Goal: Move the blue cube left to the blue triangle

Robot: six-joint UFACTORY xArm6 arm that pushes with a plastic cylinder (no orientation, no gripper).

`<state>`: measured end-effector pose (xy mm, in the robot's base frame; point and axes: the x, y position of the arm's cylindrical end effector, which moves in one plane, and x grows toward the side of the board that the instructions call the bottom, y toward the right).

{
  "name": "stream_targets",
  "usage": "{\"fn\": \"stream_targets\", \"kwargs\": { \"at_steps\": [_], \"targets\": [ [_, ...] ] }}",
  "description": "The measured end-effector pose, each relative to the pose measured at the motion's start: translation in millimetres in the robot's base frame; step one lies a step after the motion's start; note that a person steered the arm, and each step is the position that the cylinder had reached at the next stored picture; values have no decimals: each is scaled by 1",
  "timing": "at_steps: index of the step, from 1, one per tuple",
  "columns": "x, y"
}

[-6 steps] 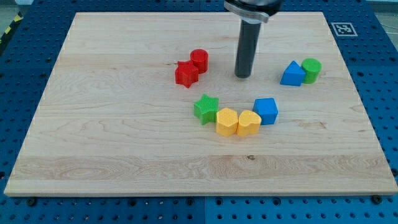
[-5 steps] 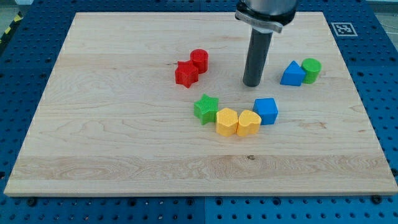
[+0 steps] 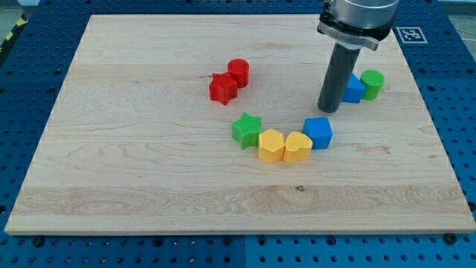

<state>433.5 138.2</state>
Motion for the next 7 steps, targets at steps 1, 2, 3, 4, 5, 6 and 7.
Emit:
{"fn": "stream_targets", "kwargs": {
  "at_steps": [1, 2, 3, 4, 5, 6, 7],
  "targets": [
    [9, 6],
    [31, 12],
    [38, 33],
    [54, 46],
    [89, 46],
    [112, 27],
    [112, -15]
  ]
}}
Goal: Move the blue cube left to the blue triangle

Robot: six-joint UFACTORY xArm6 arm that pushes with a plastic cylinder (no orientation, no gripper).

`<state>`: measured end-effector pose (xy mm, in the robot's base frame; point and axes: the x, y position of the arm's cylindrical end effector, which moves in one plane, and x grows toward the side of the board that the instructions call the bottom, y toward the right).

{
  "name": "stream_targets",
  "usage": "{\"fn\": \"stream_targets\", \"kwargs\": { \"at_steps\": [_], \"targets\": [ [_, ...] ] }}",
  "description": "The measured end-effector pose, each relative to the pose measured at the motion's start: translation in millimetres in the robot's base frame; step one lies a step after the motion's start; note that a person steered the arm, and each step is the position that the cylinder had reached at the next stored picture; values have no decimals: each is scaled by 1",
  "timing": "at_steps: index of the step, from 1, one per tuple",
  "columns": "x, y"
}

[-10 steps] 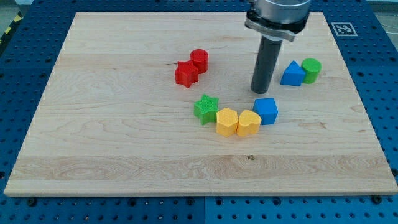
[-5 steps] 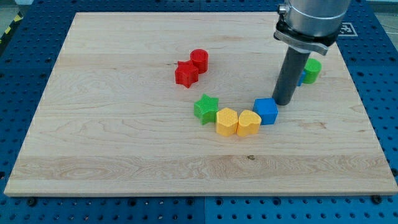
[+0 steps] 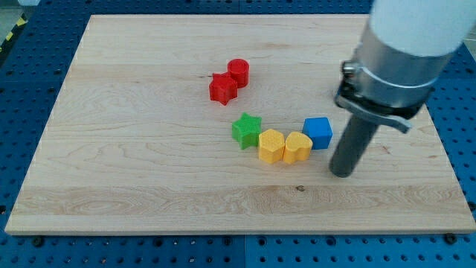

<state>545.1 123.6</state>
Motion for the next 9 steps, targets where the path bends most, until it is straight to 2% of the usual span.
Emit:
{"fn": "stream_targets", "kwargs": {
  "at_steps": [2, 6, 9],
  "targets": [
    [-41, -17],
    [-86, -17],
    [-85, 6]
  ]
}}
